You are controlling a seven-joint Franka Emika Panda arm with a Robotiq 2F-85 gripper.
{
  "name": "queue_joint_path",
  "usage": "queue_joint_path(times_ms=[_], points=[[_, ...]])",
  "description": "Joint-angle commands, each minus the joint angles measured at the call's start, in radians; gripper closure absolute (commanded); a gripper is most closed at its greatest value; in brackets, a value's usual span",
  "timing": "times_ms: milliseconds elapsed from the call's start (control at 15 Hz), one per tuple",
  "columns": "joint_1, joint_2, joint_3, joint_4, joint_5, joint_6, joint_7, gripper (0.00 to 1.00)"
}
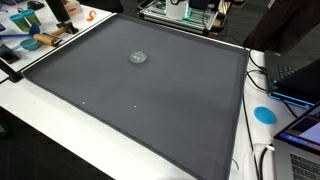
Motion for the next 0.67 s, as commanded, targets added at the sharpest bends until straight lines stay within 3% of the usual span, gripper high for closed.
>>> queue_joint_path(times_ms=[0, 600], points=[[0.003, 0.143, 0.048, 0.057, 0.098, 0.055, 0.112, 0.97], [-0.023, 0.387, 0.217, 0.132, 0.040, 0.183, 0.460, 0.97]])
